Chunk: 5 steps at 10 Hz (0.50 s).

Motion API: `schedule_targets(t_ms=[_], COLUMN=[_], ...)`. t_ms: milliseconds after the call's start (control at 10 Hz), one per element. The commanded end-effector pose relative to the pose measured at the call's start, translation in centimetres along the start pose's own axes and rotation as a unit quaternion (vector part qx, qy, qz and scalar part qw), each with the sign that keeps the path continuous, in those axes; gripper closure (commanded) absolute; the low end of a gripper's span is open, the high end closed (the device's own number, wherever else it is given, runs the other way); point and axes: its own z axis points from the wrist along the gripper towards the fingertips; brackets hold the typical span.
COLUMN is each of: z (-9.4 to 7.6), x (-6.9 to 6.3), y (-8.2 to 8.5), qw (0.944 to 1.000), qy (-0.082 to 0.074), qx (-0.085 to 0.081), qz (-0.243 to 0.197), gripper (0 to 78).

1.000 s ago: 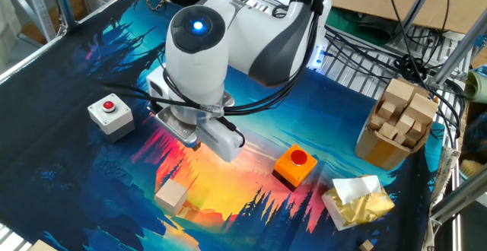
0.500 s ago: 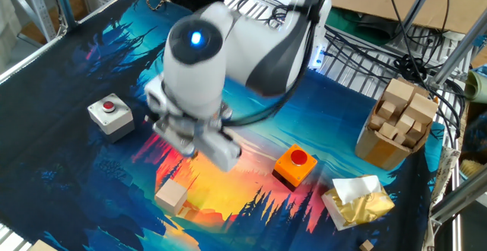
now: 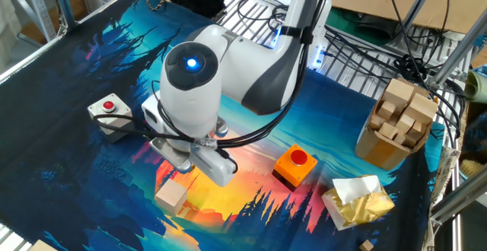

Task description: Pick up one small block

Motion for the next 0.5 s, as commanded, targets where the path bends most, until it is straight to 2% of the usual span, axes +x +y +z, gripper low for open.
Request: schedule_targets(t_ms=[100, 500], z=[1.09, 1.40], x=[-2.16, -2.31], y=[-1.34, -1.23], qw=[0.9999, 0.9998], qy=[-0.004, -0.004], qx=[-0.002, 0.000], qz=[-0.016, -0.020], gripper=[77.6, 77.6])
